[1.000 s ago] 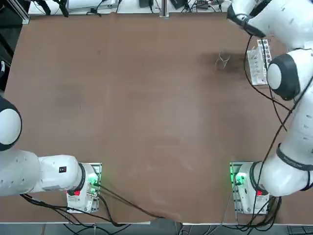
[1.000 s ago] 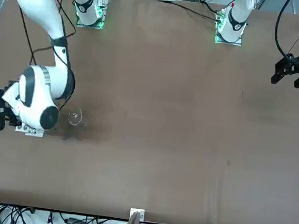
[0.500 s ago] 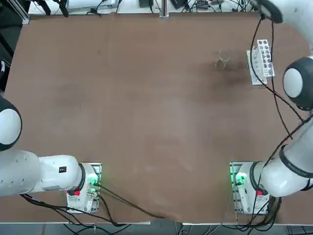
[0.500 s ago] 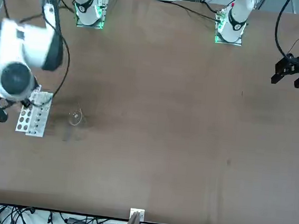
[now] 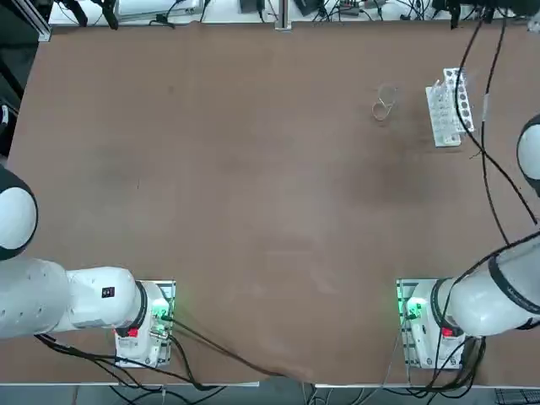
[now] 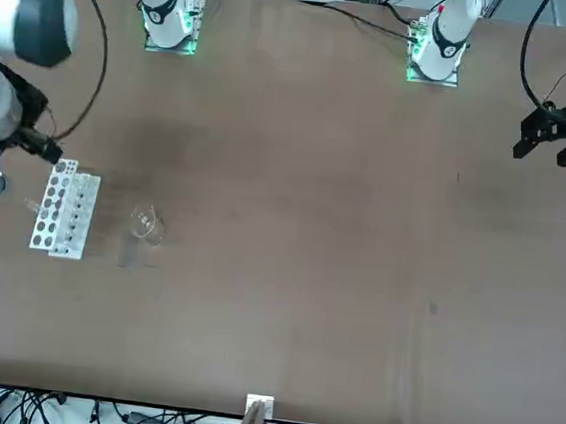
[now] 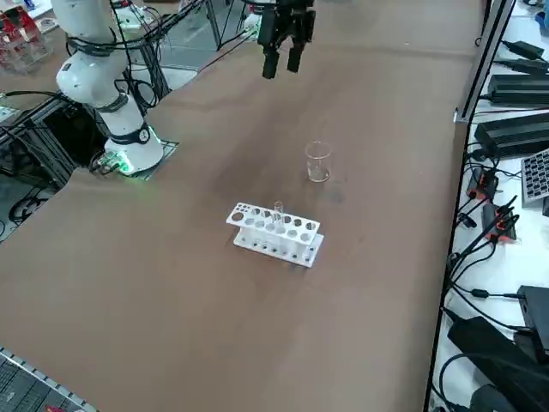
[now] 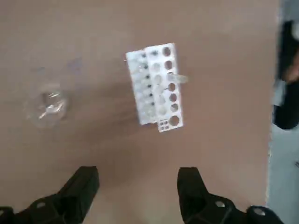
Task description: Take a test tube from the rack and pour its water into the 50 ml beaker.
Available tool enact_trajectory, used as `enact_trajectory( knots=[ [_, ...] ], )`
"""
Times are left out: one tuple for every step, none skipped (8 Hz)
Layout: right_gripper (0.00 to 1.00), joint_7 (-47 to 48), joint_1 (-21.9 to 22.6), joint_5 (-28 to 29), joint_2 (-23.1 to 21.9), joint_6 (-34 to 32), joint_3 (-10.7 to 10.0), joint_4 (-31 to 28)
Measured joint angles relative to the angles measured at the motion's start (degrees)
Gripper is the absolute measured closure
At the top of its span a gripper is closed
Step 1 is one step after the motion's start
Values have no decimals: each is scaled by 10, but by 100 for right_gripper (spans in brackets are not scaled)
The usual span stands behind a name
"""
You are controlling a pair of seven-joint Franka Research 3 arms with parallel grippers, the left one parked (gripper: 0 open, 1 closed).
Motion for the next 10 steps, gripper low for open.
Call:
enact_trajectory(
  knots=[
    [0,-42,-27,39,-9,1,5,-4],
    [0,-59,-45,57,-19,5,10,-7],
    [0,-60,-55,64,-28,10,21,-10],
    [0,-61,-59,64,-43,11,33,-18],
    [0,-62,-59,64,-63,11,40,-33],
    [0,-64,-59,65,-86,16,44,-54],
    [0,-68,-59,65,-111,31,49,-81],
    [0,-75,-59,65,-136,49,52,-112],
    [0,-85,-59,73,-159,63,53,-140],
    [0,-98,-59,90,-177,69,53,-160]
  ],
)
